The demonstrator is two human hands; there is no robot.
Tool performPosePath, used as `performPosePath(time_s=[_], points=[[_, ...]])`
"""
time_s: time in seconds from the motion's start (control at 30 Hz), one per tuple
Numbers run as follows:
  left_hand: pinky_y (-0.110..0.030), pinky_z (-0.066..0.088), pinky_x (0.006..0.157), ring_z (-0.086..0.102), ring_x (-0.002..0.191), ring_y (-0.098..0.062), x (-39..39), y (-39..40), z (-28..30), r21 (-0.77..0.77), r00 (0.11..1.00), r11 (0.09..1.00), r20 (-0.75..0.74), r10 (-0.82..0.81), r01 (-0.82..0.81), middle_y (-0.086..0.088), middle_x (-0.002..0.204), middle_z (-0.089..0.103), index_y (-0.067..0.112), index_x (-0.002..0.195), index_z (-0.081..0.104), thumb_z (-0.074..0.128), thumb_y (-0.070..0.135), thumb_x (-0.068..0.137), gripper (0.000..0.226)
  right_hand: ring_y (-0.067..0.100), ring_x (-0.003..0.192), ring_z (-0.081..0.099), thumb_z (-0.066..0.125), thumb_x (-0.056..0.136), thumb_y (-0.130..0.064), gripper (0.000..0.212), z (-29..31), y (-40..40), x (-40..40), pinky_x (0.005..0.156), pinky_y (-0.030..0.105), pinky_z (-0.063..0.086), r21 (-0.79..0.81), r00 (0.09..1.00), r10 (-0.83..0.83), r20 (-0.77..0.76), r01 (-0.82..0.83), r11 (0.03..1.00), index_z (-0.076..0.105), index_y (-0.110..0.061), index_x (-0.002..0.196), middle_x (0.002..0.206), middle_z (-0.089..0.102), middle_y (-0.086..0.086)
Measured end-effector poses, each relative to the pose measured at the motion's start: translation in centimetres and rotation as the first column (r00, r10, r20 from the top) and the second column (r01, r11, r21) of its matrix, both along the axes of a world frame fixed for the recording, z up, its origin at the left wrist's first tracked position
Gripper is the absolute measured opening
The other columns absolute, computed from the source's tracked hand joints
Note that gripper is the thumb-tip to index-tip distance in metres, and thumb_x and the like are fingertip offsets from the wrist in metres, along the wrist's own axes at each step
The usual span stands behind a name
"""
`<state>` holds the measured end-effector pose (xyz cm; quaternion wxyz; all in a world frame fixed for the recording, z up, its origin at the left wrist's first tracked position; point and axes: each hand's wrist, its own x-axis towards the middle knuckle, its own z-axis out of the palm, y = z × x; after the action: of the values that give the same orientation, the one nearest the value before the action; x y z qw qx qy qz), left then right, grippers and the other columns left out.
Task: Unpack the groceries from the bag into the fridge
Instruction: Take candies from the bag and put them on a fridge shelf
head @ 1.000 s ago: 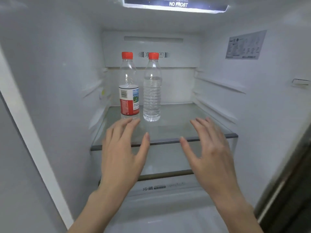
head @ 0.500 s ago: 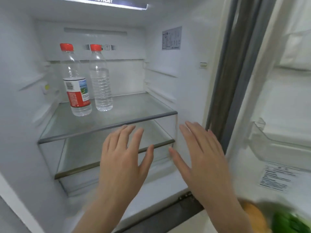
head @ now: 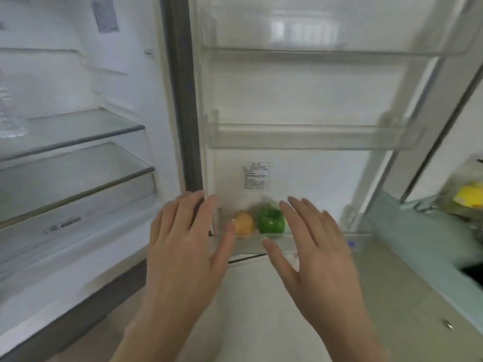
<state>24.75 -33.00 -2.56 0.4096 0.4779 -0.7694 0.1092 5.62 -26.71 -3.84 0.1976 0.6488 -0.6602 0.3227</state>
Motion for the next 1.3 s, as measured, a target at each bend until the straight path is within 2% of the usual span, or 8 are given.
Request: performPosePath(time_s=[0.13,0.27,0.43,0.6,0.77,0.93,1.3], points=[[-0.048,0.043,0.107,0.059,0.123,-0.033,-6.9,6.8,-1.6,0.034,0.983,0.982,-0.001,-0.186,0.186,-0.008,0.131,0.066,0.012,0.129,0.068,0.055,0.045,0.096,0.048,0.024,0.141,0.048,0.053,0.101,-0.050,0.056,-0.9,10.2,-5.1,0.119,0.045,0.036,0.003,0.980,-0.201,-0.005,0.201,0.980,0.057,-0.013,0.143,0.147,0.057,0.002],[-0.046,0.047,0.100,0.062,0.116,-0.034,-14.4,14.0,-3.1,0.045,0.918,0.917,-0.011,-0.397,0.397,-0.008,0.126,0.067,0.010,0.127,0.067,0.055,0.043,0.097,0.046,0.025,0.140,0.049,0.054,0.101,-0.049,0.055,-1.9,21.3,-10.0,0.118,0.046,0.037,0.054,0.913,-0.407,-0.044,0.409,0.911,0.056,-0.012,0.142,0.144,0.058,0.003],[-0.050,0.049,0.101,0.062,0.115,-0.036,-23.4,23.5,-4.4,0.072,0.759,0.759,0.024,-0.650,0.647,-0.009,0.125,0.066,0.008,0.127,0.066,0.056,0.043,0.098,0.046,0.022,0.143,0.047,0.052,0.101,-0.051,0.058,-3.2,34.4,-14.2,0.118,0.046,0.038,0.110,0.741,-0.671,0.007,0.666,0.737,0.053,-0.015,0.146,0.147,0.056,0.000],[-0.051,0.048,0.104,0.060,0.117,-0.034,-29.7,32.3,-5.1,0.082,0.550,0.552,0.047,-0.834,0.830,-0.009,0.127,0.066,0.008,0.130,0.066,0.058,0.040,0.099,0.046,0.023,0.143,0.048,0.052,0.100,-0.050,0.059,-4.6,44.9,-15.9,0.118,0.048,0.038,0.114,0.524,-0.847,0.093,0.839,0.532,0.054,-0.013,0.146,0.147,0.057,0.002],[-0.050,0.045,0.110,0.059,0.127,-0.034,-34.7,39.4,-6.1,0.098,0.348,0.351,0.049,-0.936,0.931,-0.008,0.131,0.066,0.007,0.131,0.065,0.057,0.038,0.099,0.045,0.023,0.143,0.048,0.050,0.101,-0.050,0.058,-5.6,52.3,-16.9,0.120,0.043,0.034,0.116,0.348,-0.928,0.131,0.924,0.363,0.054,-0.013,0.145,0.147,0.058,0.002],[-0.051,0.044,0.109,0.057,0.132,-0.033,-39.7,45.8,-7.5,0.136,0.161,0.167,0.055,-0.985,0.977,-0.008,0.134,0.065,0.007,0.133,0.065,0.056,0.037,0.101,0.045,0.024,0.143,0.047,0.051,0.101,-0.049,0.057,-7.1,58.6,-18.8,0.118,0.046,0.038,0.133,0.174,-0.966,0.191,0.971,0.201,0.054,-0.012,0.145,0.148,0.057,0.003],[-0.048,0.045,0.110,0.058,0.130,-0.031,-52.8,58.5,-9.6,0.197,-0.262,-0.246,0.059,-0.963,0.949,-0.008,0.134,0.065,0.006,0.133,0.064,0.057,0.036,0.102,0.044,0.019,0.148,0.039,0.048,0.102,-0.051,0.057,-8.7,69.5,-23.6,0.126,0.042,0.022,0.250,-0.235,-0.943,0.235,0.952,-0.175,0.050,-0.017,0.148,0.152,0.052,-0.003]])
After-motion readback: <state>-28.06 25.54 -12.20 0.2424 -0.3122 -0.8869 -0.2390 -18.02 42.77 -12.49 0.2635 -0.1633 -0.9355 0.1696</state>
